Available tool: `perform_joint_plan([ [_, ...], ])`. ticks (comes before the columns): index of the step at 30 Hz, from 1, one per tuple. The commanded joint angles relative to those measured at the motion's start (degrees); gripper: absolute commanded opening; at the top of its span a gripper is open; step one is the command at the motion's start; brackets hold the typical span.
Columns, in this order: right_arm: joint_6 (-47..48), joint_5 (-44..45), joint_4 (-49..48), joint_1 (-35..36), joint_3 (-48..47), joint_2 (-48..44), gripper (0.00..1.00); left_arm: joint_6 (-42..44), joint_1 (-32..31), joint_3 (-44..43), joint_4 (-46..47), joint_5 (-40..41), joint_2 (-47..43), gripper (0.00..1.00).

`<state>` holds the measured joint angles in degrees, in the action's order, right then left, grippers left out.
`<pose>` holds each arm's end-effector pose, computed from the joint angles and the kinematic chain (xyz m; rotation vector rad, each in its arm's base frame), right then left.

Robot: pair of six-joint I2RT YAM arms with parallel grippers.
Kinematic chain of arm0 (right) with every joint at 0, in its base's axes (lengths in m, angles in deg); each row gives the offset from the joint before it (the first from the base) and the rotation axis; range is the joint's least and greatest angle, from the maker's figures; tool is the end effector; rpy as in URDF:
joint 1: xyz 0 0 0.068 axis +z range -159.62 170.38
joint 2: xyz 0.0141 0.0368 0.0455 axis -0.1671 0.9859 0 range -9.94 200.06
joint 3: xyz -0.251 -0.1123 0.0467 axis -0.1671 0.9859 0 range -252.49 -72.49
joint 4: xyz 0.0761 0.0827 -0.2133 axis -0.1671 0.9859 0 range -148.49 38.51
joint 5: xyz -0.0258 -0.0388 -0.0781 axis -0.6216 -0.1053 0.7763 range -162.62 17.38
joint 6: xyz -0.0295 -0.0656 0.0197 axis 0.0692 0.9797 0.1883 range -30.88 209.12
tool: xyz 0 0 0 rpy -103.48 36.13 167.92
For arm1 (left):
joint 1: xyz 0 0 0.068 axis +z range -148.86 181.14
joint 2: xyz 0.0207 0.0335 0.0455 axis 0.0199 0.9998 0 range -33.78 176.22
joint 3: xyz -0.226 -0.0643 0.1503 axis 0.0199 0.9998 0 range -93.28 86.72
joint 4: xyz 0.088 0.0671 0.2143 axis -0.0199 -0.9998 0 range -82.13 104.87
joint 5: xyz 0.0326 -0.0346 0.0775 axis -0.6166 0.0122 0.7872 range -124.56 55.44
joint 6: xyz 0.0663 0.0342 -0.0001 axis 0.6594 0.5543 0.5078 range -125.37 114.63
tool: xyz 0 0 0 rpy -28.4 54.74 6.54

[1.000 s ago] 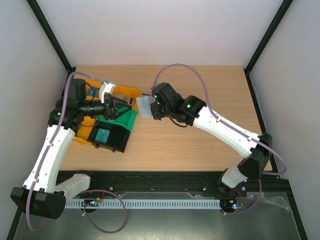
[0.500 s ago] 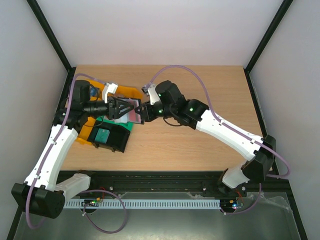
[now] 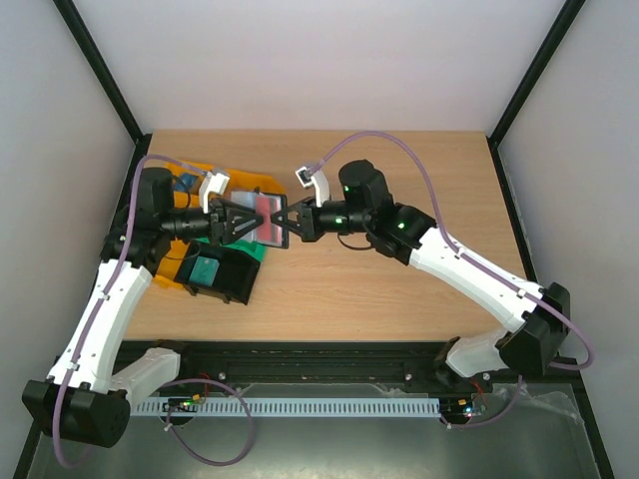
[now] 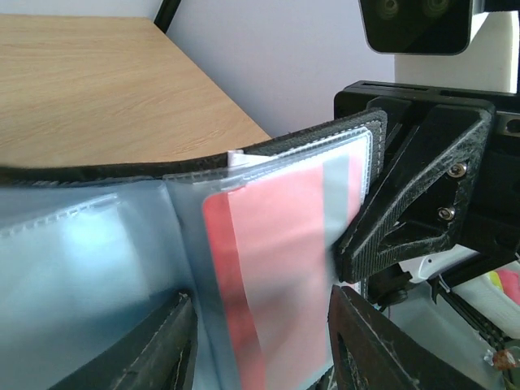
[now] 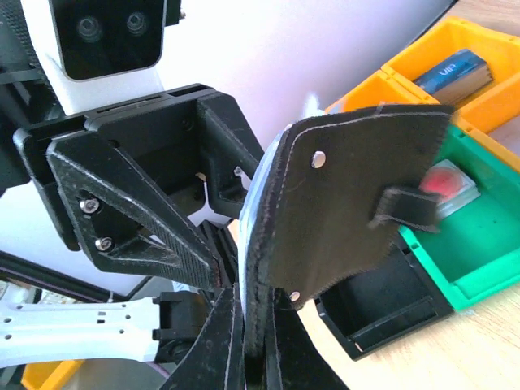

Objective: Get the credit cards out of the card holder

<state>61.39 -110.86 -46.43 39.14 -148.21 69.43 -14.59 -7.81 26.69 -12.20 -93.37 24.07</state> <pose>0.1787 0.2627 0.3914 -0.8870 1.8824 1.4920 0.1828 -0.0830 0.3660 0.6649 1.8613 -1.2222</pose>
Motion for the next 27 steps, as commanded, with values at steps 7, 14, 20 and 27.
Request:
perform_joint_plan([
  [7, 0.5, -8.2, -12.3, 0.7, 1.3, -2.8, 0.02, 4.5, 0.2, -3.6, -4.7, -14.9, 0.1, 0.29],
  [14, -0.6, -8.4, -17.5, 0.7, 4.0, -1.5, 0.02, 8.3, 0.2, -11.6, -12.4, -21.9, 0.9, 0.02],
  [20, -0.2, -7.8, -18.9, 0.6, 4.8, -1.4, 0.02, 7.2, 0.4, -14.3, -13.7, -10.0, 0.5, 0.02],
  [27, -2.5, -9.4, -25.9, 0.6, 9.7, -5.3, 0.16, 8.6, 0.5, -13.8, -14.2, -7.3, 0.3, 0.02],
])
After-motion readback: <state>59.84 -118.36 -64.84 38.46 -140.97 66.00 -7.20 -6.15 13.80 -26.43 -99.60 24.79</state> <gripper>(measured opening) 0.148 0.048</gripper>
